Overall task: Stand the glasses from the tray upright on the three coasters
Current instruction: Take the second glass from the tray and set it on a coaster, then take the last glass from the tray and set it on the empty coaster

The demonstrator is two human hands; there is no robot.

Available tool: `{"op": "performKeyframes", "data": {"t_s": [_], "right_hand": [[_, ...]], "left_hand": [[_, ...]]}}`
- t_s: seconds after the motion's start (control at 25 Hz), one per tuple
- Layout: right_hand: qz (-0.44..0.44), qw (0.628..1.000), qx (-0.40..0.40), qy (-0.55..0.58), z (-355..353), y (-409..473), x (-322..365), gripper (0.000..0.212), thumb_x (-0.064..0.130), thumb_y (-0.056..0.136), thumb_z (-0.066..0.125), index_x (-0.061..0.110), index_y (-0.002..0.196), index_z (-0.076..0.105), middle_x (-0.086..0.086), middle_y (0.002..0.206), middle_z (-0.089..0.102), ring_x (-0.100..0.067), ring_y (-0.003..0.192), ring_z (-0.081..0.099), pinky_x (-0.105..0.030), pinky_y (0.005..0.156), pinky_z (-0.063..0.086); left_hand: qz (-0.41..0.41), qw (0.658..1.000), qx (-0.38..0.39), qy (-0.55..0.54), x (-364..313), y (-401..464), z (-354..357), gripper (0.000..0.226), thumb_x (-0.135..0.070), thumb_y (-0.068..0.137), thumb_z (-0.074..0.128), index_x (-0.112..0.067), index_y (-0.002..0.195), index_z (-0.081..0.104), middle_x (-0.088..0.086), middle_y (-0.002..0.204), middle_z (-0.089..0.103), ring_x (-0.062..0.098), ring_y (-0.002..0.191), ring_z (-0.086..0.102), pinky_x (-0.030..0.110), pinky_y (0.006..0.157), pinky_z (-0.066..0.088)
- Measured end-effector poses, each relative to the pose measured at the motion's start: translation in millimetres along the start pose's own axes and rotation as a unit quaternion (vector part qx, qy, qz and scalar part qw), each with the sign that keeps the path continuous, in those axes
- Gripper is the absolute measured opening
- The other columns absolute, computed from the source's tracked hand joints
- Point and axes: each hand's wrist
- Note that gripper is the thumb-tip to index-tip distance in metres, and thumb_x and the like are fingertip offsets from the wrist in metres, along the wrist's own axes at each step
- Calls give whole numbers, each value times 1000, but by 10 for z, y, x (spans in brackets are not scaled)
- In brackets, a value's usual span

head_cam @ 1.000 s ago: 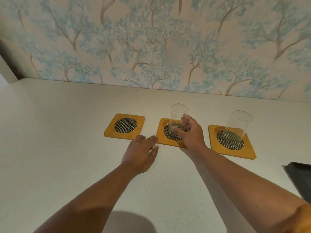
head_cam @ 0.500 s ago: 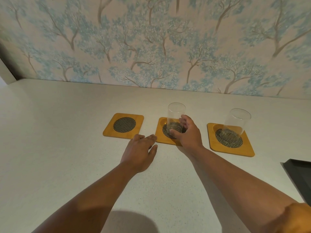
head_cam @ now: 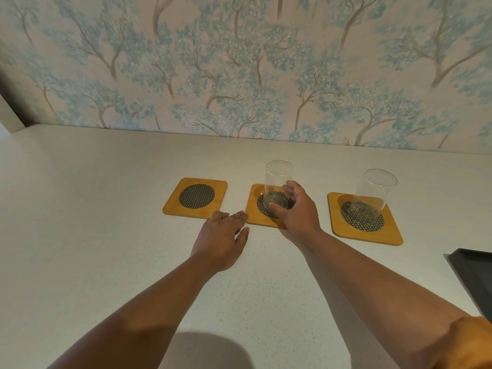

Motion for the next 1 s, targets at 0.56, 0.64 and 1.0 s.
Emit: {"op": "performKeyframes", "data": {"t_s": [0.56,0.64,1.0], "right_hand": [[-61,992,-45,-96,-181,-400,114,98,32,84,76,16,159,15,-1,165,24,-15,150,23,-28,118,21],[-67,990,-39,-114,-381,-541,131,89,31,87,73,17,158,22,1,163,29,-14,148,27,-29,119,24],[-73,971,-105,-202,-1986,-1262,-31,41,23,92,65,20,133,62,2,135,63,-16,121,58,-28,102,43]], "left_hand": [[35,998,-15,51,23,5,16,53,-43,101,43,-20,149,42,-1,157,43,21,142,39,42,114,40],[80,993,-42,79,7,-33,18,42,-32,100,47,-16,138,55,2,144,57,22,132,50,41,107,46],[328,938,-51,103,-1242,-184,231,13,-23,88,62,-20,93,73,-7,95,74,20,90,63,36,78,47]]}}
Point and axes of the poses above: each hand's wrist, its own y-axis towards the middle knuckle, its own z-axis out of the palm, x = y × z
